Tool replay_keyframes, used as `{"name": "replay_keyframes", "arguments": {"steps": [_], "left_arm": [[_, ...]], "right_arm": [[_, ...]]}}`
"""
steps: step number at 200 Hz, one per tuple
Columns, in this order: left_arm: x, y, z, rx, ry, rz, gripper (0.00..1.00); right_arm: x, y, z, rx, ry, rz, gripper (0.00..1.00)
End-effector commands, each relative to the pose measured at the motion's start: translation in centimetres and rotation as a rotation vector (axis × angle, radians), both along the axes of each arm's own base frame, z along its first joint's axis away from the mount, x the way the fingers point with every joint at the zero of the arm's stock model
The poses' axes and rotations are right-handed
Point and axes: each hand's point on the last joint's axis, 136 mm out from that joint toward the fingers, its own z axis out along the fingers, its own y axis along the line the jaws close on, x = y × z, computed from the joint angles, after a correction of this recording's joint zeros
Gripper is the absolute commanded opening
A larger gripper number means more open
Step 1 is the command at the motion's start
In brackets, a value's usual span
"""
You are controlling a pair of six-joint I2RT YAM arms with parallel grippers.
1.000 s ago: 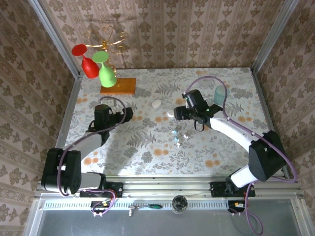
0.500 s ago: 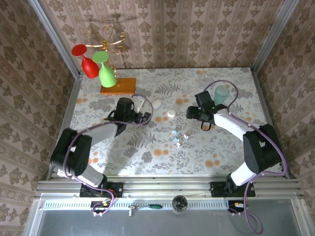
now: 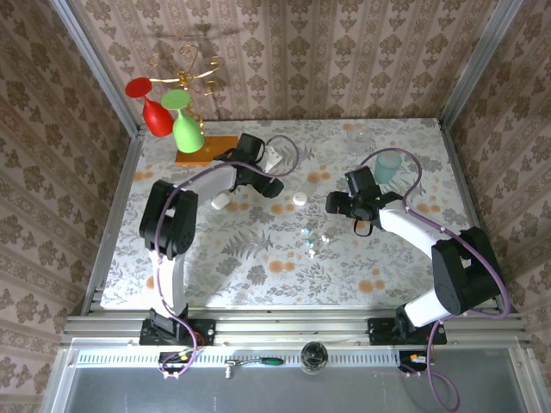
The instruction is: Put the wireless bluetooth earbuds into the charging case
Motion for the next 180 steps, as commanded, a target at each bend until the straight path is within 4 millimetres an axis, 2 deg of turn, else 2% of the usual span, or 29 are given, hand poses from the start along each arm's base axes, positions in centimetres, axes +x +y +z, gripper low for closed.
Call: {"name": "replay_keyframes", "arguments": {"steps": [1,50,91,115,144,160,164,180], "left_arm": [[-1.6,-0.1,-1.6,0.069,0.109,-0.086,0.87],[-1.1,-0.3,-3.7,0.119,0.183,-0.101,0.81],[-1.2,-0.5,-5.0,0.129,0.238,-0.101,0.65],[-1.4,-0.3,-5.5,0.141,0.248,-0.102,0.51],[-1.2,-0.3,-4.6,0.132,0.219,-0.094,0.36],[-1.2,-0.5,-3.3,0.102,0.174,-0.091,0.34],[-1.3,-0.5,-3.0,0.094,0.166,-0.097,0.34],[-1.9,-0.8,-1.2,0.044,0.107,-0.129,0.34]], "right_arm": [[-0.1,0.3,0.2,0.022,-0.013,0.005,0.83],[0.4,0.6,0.5,0.026,-0.02,0.023,0.83],[0.6,1.1,1.2,0.046,-0.028,0.035,0.83],[0.2,0.8,1.8,0.039,-0.042,0.036,0.82],[-0.2,0.5,2.8,0.041,-0.056,0.033,0.82],[-0.5,0.7,3.3,0.062,-0.059,0.04,0.82],[-0.6,0.8,4.5,0.078,-0.088,0.045,0.82],[-1.0,1.4,5.6,0.117,-0.103,0.064,0.82]]}}
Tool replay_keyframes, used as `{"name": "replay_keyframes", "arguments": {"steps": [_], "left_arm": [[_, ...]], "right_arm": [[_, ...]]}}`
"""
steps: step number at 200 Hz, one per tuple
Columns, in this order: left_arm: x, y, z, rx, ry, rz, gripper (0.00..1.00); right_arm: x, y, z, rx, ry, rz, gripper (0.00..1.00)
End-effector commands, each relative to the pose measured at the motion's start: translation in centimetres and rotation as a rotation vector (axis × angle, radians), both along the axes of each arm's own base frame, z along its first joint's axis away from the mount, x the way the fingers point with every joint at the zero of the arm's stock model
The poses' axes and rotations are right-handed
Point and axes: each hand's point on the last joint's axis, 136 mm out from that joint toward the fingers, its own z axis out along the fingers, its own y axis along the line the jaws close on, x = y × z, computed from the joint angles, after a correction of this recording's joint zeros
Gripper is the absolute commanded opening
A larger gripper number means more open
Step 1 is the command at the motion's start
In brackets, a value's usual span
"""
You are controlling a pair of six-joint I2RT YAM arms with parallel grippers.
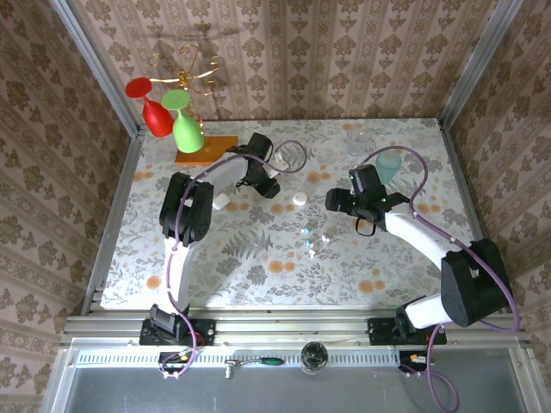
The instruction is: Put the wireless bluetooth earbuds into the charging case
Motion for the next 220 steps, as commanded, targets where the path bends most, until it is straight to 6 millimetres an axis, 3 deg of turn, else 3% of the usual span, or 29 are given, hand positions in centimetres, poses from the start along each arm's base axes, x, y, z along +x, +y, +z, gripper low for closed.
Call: {"name": "replay_keyframes", "arguments": {"steps": [1,57,95,106,172,220], "left_arm": [[-1.2,-0.7,3.6,-0.078,-0.067,-0.043,0.34],[-7.2,-1.9,9.3,-0.278,-0.265,-0.36,0.34],[-11.7,-3.6,11.1,-0.368,-0.333,-0.571,0.34],[-12.6,-4.1,11.5,-0.387,-0.346,-0.614,0.34],[-15.8,-5.2,13.1,-0.473,-0.365,-0.731,0.34],[-16.5,-5.1,13.3,-0.49,-0.353,-0.752,0.34]], "right_arm": [[-0.7,0.6,2.5,0.058,-0.037,0.032,0.82],[-2.4,6.1,5.7,0.351,-0.006,0.233,0.82],[-3.3,10.2,7.0,0.571,0.065,0.388,0.8],[-3.3,11.0,6.3,0.601,0.104,0.41,0.79],[-2.9,12.6,5.4,0.673,0.163,0.433,0.74],[-2.6,13.1,5.6,0.71,0.169,0.443,0.51]]}}
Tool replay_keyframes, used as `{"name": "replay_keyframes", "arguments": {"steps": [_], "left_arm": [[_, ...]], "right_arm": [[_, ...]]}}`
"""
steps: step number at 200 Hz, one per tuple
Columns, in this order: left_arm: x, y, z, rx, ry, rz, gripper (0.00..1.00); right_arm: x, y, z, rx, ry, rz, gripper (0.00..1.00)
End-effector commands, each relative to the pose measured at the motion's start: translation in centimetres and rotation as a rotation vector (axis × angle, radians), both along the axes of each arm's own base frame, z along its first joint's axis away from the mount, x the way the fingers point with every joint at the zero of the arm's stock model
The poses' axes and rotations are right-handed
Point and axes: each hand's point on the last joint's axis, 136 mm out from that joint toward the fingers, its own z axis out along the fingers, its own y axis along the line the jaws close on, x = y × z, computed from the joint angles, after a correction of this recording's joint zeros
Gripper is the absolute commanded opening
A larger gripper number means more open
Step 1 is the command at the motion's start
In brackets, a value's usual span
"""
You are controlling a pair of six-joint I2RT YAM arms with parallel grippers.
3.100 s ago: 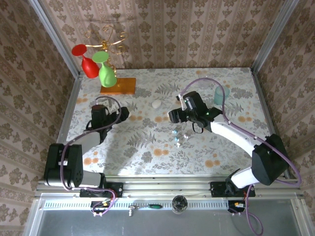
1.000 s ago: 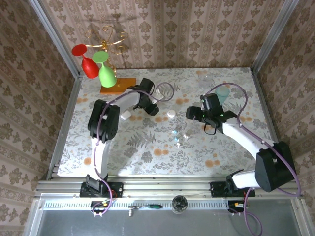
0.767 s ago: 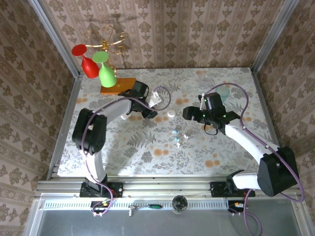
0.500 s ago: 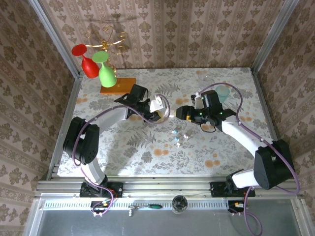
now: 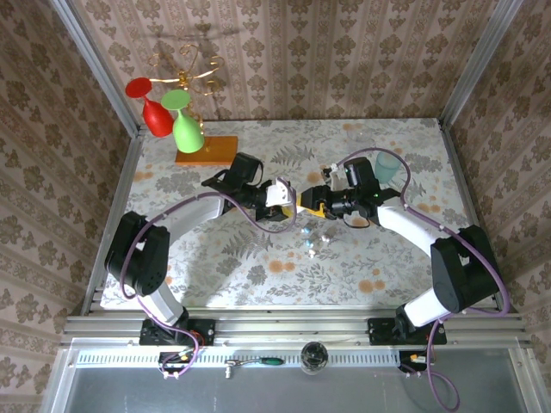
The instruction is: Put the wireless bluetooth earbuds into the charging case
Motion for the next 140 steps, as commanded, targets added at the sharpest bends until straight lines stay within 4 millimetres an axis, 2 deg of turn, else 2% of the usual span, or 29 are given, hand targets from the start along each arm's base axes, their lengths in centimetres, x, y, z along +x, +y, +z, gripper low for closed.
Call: {"name": "replay_keyframes", "arguments": {"steps": [1,37,51,70,111,140], "left_arm": [[-1.3,-0.2,1.3,-0.044,-0.017,-0.064,0.34],[-1.6,-0.3,1.2,-0.052,-0.006,-0.081,0.35],[-1.7,-0.4,1.3,-0.061,-0.006,-0.084,0.36],[-1.4,-0.4,1.7,-0.093,0.004,-0.063,0.42],[-0.8,0.0,4.7,-0.371,-0.014,0.014,0.65],[-1.2,0.8,7.9,-0.582,-0.032,0.041,0.71]], "right_arm": [[0.4,1.0,1.5,0.058,-0.019,0.036,0.51],[0.4,1.1,1.5,0.069,-0.026,0.041,0.32],[0.4,1.1,1.6,0.074,-0.025,0.04,0.27],[0.5,1.1,1.9,0.088,-0.029,0.025,0.25],[0.8,1.1,4.7,0.223,-0.051,-0.002,0.24],[0.9,1.3,7.6,0.367,-0.076,0.0,0.24]]}}
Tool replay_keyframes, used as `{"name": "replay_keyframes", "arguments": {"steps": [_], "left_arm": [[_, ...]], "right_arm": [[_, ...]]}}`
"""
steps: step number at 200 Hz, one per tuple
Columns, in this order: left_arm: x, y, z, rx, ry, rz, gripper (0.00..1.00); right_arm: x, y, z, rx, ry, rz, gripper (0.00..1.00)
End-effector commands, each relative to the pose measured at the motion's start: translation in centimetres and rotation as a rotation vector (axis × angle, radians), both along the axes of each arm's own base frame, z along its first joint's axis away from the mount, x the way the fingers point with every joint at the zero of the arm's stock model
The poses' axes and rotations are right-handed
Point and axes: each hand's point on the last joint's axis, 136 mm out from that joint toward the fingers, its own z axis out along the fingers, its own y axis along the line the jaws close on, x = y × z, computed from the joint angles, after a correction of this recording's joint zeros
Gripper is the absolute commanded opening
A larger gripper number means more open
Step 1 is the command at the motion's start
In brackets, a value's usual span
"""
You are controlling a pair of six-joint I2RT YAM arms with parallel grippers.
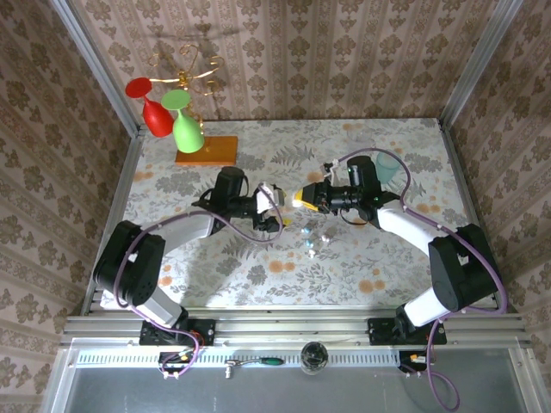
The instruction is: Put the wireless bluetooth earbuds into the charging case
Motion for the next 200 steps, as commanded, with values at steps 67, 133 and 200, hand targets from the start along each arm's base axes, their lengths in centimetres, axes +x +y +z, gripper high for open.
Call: {"name": "replay_keyframes", "arguments": {"steps": [67,133,200], "left_arm": [[0.9,0.1,9.5,-0.477,-0.144,0.102,0.75],[1.2,-0.5,12.4,-0.538,-0.126,0.088,0.63],[1.1,-1.1,13.0,-0.54,-0.13,0.042,0.52]], "right_arm": [[-0.4,0.6,10.7,0.451,-0.069,0.037,0.17],[-0.6,0.7,11.6,0.532,-0.027,0.063,0.15],[-0.3,0.9,10.2,0.514,0.018,0.061,0.13]]}}
